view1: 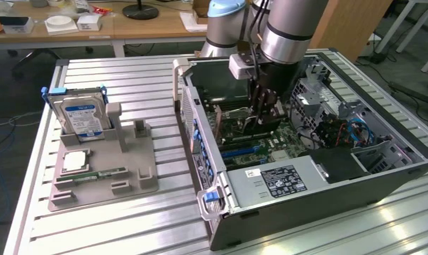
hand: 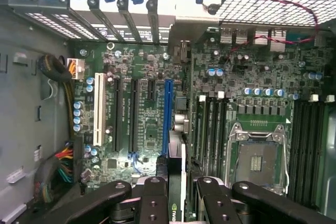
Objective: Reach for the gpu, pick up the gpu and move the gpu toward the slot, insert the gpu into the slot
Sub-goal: 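Insert the gpu into the slot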
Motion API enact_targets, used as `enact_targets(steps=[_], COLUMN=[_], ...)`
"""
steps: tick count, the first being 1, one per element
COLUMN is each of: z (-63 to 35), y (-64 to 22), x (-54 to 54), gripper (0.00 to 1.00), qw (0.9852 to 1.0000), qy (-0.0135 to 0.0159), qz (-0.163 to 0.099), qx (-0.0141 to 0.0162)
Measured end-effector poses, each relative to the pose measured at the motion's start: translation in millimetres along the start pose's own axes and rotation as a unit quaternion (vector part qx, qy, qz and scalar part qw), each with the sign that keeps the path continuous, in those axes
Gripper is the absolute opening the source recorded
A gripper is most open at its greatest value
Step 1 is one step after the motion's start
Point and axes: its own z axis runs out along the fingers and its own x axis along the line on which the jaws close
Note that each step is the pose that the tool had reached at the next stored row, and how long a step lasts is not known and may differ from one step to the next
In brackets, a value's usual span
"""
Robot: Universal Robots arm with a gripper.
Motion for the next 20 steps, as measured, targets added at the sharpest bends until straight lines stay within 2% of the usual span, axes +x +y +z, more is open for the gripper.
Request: enact_targets(steps=[4,10,20], z=[1.8,4.5,14.5], y=[5.2,5.6,12.0], x=[0.3,8.1,8.6], gripper=[0.26,0.26,0.26], qw=[1.0000,1.0000,1.0000], qy=[0.0000,0.0000,0.0001], qz=[0.000,0.000,0.000], qx=[0.0000,0.0000,0.0000])
